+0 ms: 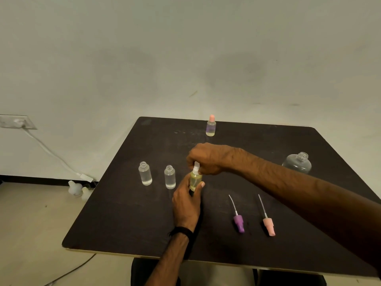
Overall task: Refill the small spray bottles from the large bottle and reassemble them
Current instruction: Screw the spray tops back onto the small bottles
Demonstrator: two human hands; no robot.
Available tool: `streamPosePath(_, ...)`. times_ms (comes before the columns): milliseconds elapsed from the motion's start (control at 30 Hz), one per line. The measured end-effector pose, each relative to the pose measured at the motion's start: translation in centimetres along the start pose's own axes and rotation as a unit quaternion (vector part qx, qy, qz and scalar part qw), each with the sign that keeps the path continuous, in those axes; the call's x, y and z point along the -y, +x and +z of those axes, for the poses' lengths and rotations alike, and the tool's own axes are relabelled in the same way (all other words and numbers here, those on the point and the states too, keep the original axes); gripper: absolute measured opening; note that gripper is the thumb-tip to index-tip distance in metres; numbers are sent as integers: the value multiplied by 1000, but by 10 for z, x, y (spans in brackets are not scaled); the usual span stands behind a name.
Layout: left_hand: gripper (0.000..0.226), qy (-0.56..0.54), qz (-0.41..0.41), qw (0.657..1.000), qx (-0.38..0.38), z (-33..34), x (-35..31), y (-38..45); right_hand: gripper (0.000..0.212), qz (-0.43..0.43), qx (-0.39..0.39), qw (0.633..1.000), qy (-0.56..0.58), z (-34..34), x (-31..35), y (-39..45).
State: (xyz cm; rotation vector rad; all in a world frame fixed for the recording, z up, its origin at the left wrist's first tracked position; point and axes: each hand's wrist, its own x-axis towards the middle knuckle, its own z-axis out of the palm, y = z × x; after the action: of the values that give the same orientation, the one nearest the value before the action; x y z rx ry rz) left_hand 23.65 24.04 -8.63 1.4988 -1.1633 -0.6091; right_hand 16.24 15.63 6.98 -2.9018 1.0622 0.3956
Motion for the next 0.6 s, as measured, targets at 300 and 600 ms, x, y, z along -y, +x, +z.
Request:
streamPosePath(300,29,6,-10,1000,10,0,5,3,38,43,22,996,-76,-5,4,-3)
streamPosePath(600,30,-5,0,1000,13,-2,-1,1,31,9,45,997,54,-3,-12,2)
